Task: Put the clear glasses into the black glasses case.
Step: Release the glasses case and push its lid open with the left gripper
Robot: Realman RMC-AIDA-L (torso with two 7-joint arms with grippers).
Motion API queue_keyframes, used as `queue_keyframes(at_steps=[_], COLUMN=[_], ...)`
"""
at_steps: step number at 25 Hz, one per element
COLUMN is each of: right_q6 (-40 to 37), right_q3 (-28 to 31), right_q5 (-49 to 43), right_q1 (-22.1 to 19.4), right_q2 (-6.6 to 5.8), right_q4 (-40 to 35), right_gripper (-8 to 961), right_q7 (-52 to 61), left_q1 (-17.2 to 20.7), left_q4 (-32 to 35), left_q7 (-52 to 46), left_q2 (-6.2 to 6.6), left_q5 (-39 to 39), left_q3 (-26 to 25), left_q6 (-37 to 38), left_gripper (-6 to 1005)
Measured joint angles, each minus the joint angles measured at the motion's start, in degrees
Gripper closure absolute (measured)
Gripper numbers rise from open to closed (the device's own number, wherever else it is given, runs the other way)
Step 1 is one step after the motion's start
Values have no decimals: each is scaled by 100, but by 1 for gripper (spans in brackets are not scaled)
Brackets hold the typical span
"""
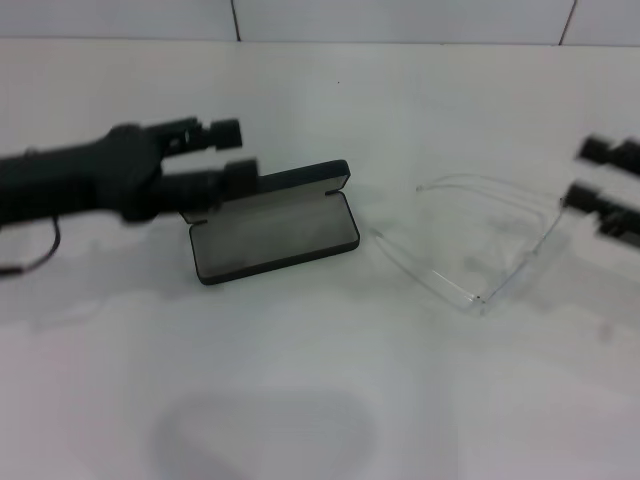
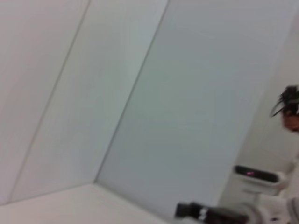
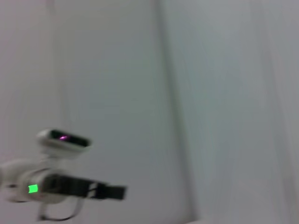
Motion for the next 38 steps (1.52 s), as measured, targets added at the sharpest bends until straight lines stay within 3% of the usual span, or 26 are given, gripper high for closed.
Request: queue_keyframes(at_steps=[4, 9, 10, 14, 22, 30, 38], right_q6=[67, 36, 23, 20, 40, 172, 250], right_q3=[816, 1156, 1197, 1257, 1262, 1267, 1269], right_q5=[1, 25, 25, 9, 2, 32, 29], right_q1=[-362, -718, -778, -912, -950, -866, -834], right_q2=[2, 23, 22, 40, 28, 0, -8], right_q4=[12, 20, 21, 25, 117, 117, 113], right_gripper=[278, 277, 277, 277, 278, 277, 278], right_q7=[41, 47, 46, 21, 9, 1, -98], left_q1=[-240, -506, -622, -894, -1150, -1321, -1391], left_q4=[1064, 2191, 2458, 2931, 3081, 2867, 2733], left_q7=[-950, -2123, -2437, -3113, -3366, -3959, -4150], left_q2=[-132, -132, -135, -139, -136, -146, -155], left_q5=[525, 1855, 2353, 3334, 3840, 4979, 5088], left_q3=[348, 1889, 2424, 3573, 3831, 4368, 4723], left_q6=[-558, -1597, -1887, -2523, -2718, -2928, -3010], left_gripper=[216, 245, 251, 274, 308, 305, 304])
